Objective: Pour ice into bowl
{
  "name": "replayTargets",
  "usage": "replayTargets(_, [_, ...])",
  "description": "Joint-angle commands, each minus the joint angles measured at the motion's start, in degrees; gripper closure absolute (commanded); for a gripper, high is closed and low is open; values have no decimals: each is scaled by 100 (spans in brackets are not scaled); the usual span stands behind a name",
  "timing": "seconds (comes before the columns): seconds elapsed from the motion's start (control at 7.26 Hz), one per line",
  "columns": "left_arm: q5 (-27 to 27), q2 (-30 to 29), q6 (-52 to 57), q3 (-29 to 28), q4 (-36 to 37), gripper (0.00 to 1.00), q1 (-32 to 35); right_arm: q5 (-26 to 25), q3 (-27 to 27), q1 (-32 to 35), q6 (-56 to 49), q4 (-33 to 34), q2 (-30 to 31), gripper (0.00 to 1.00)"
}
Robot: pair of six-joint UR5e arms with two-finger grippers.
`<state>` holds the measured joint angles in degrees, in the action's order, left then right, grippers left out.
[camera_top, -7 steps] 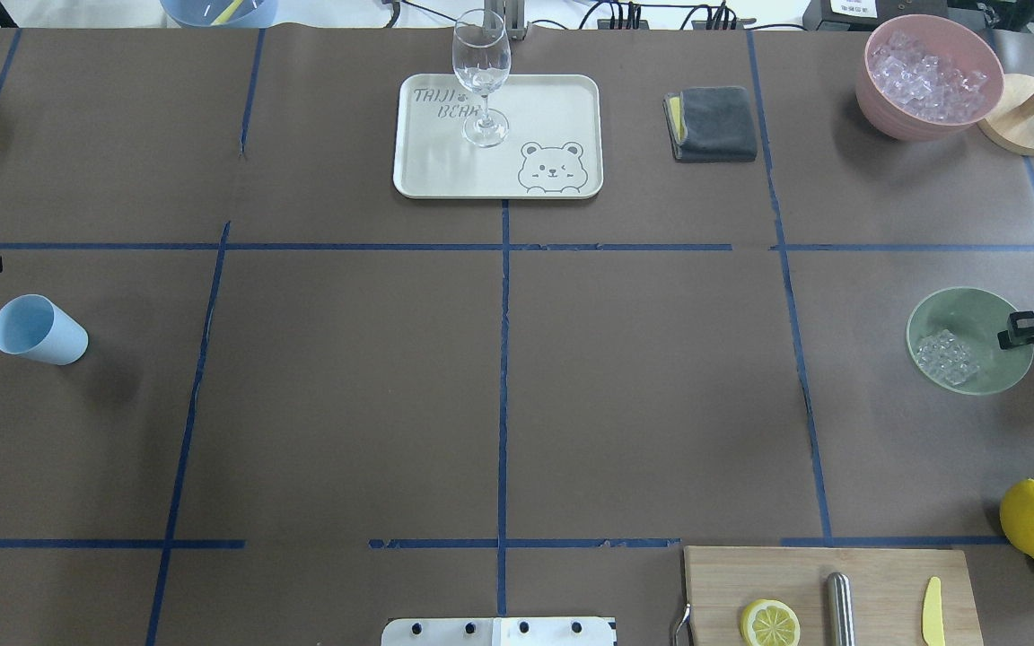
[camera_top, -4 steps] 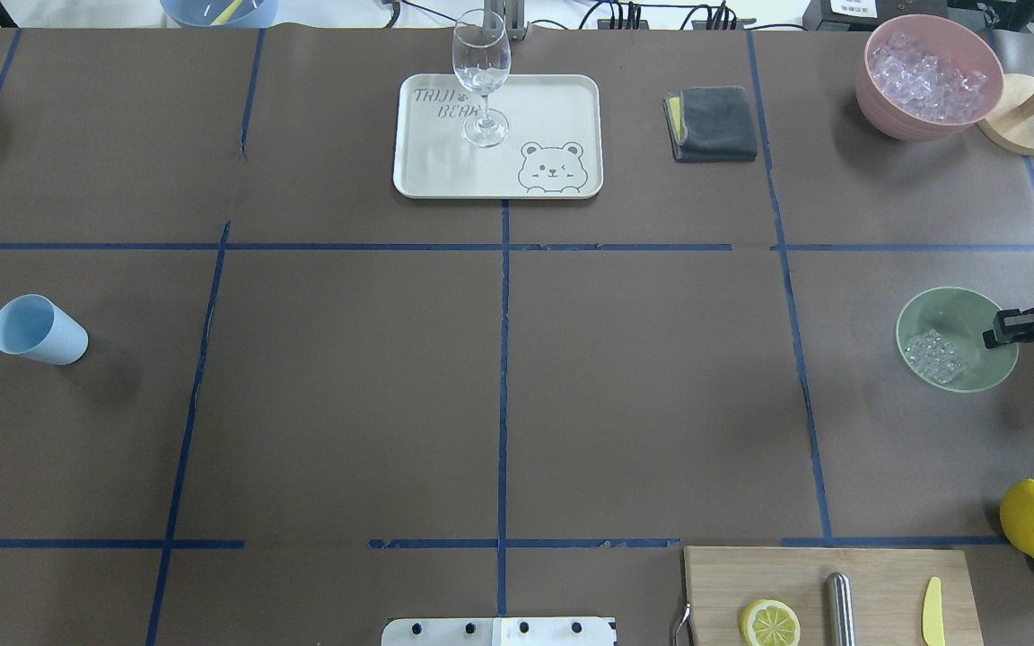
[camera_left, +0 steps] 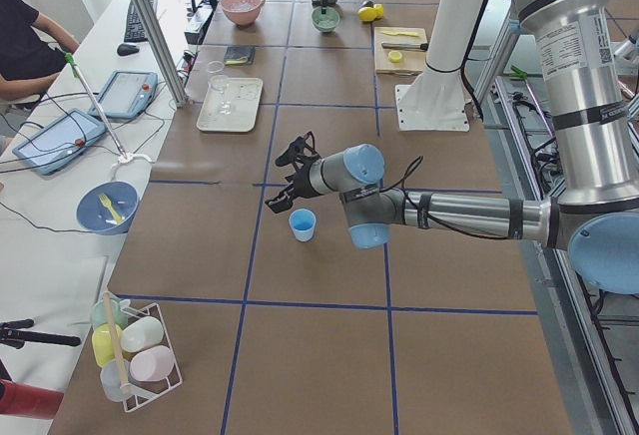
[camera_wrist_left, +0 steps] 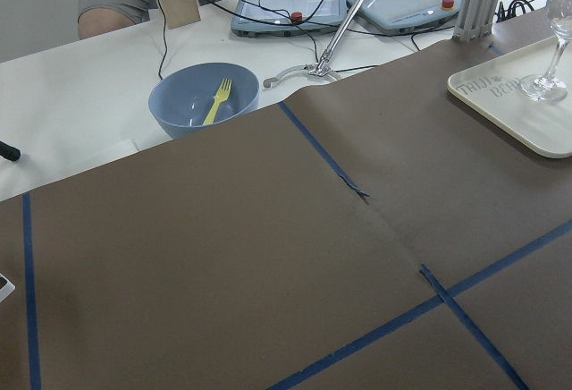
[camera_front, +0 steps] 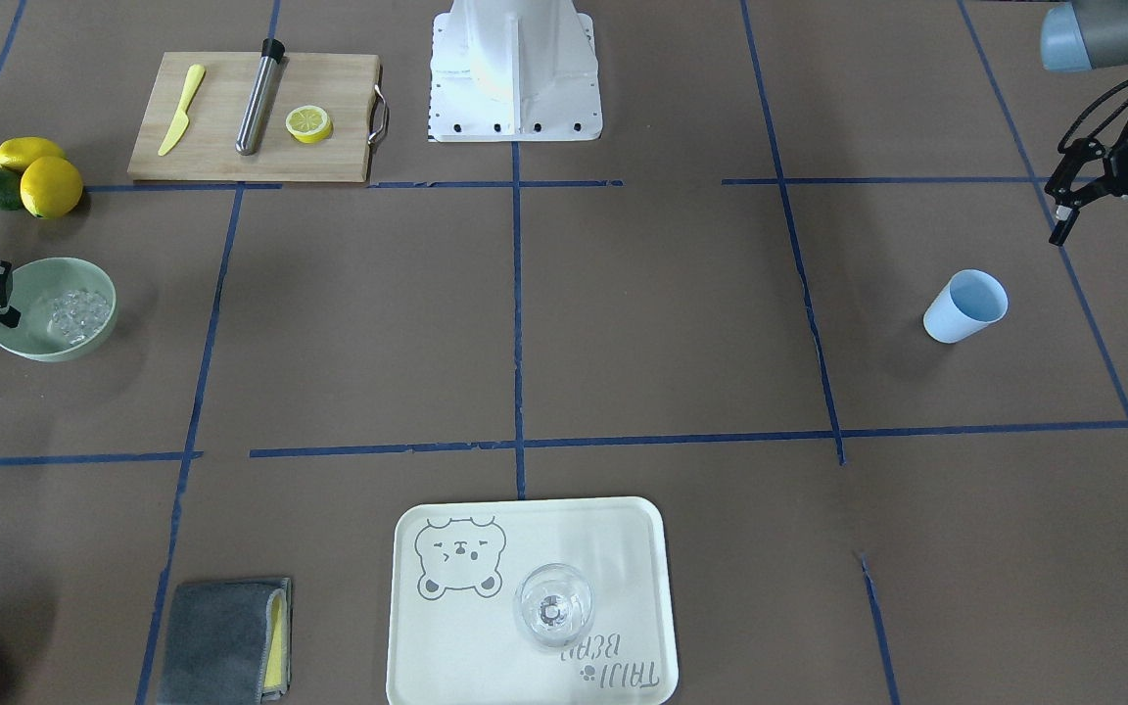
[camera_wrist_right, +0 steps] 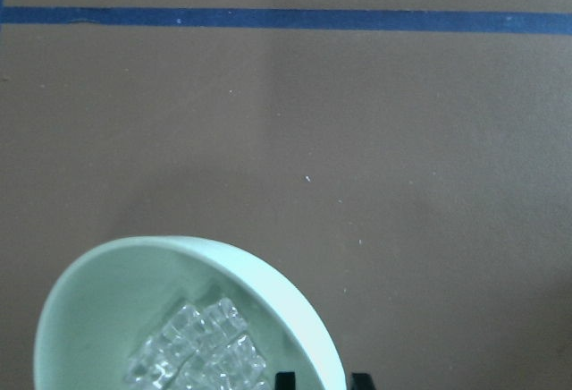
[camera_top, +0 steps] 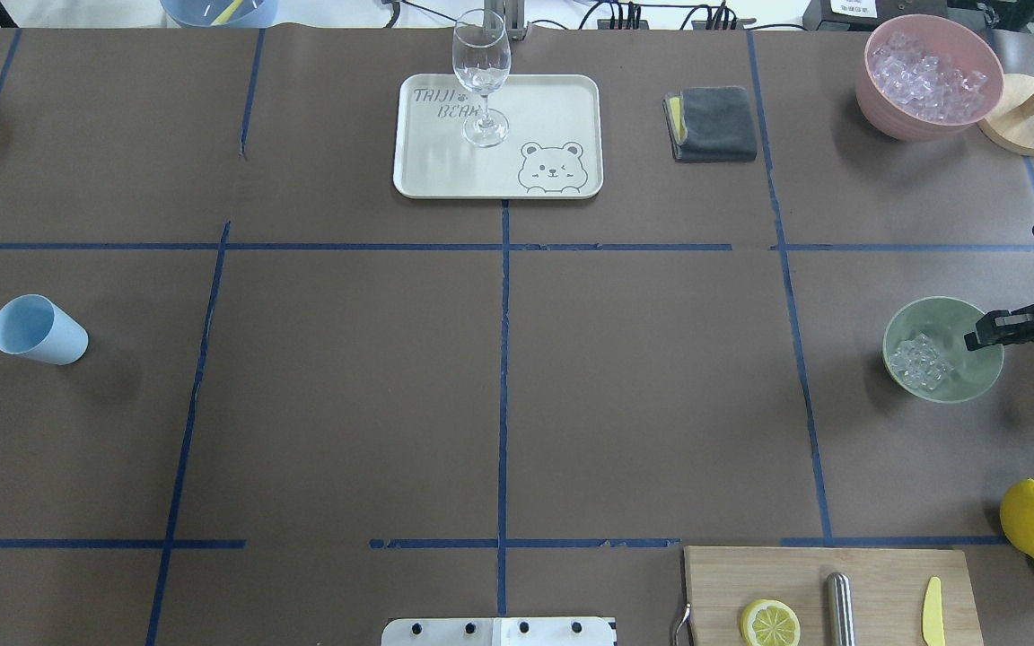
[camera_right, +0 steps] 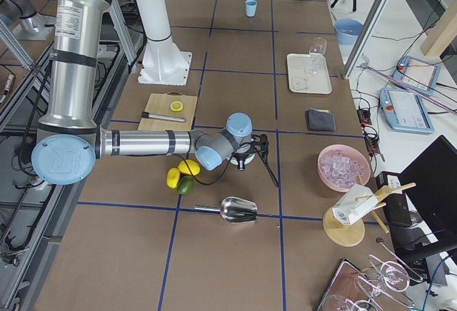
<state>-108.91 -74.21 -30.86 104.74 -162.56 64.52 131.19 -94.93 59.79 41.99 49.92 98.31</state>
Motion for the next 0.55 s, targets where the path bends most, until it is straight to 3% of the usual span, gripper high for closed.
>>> replayTargets(0.0, [-33,3,10,20,136,0,25,336,-34,145,-33,-87,-74,0])
replayTargets(0.41, [-410,-41,10,90,775,0,131,285,-43,638,-417,44,-92,0])
